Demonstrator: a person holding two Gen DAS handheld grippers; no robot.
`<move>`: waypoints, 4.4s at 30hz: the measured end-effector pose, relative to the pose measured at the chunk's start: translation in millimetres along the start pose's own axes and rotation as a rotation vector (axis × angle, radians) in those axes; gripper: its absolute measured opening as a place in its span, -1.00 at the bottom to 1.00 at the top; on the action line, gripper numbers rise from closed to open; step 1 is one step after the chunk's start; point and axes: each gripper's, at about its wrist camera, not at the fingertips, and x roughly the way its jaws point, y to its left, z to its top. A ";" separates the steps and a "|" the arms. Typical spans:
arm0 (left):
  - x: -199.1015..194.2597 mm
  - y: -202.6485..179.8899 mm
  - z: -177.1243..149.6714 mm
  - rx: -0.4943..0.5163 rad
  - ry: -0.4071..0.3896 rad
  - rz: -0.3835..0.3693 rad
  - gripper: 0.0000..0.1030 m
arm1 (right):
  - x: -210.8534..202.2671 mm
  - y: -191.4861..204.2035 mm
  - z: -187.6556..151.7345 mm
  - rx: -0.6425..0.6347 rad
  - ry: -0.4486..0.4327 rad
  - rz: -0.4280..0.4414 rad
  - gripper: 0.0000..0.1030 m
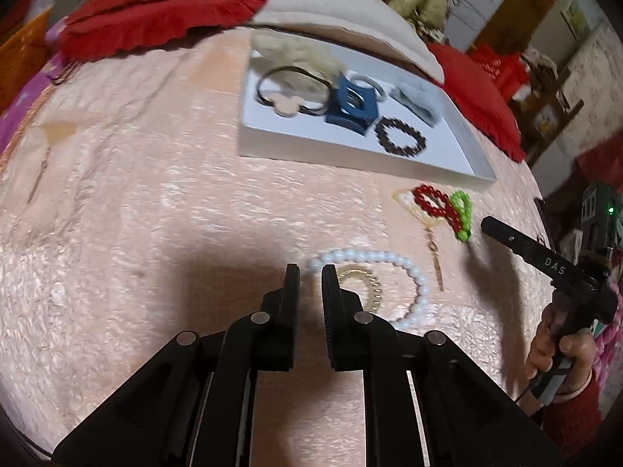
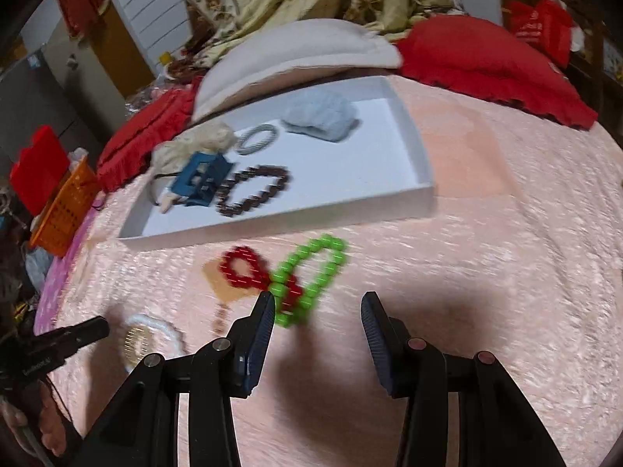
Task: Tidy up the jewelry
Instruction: 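Lift the white bead bracelet with the left gripper while the right grasps the red bead bracelet, then lower the white bracelet into the box with the left gripper while the right lowers the red bracelet, then move the left gripper to the gold coil bracelet and grasp it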
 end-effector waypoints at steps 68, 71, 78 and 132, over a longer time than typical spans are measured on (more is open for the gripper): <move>45.0 -23.4 137.2 0.076 0.007 0.032 -0.85 | 46.6 -12.9 117.6 0.066 0.012 -0.051 -0.83; 50.5 -10.2 128.1 0.070 0.007 0.091 -0.85 | 54.2 -19.6 111.1 0.056 0.030 -0.103 -0.83; 41.1 2.0 117.1 0.058 0.002 0.127 -0.81 | 50.6 -21.7 104.8 0.038 0.038 -0.158 -0.79; -64.5 19.0 -61.9 -0.100 -0.089 0.272 -0.77 | -39.0 23.2 -60.3 0.059 -0.013 -0.118 -0.35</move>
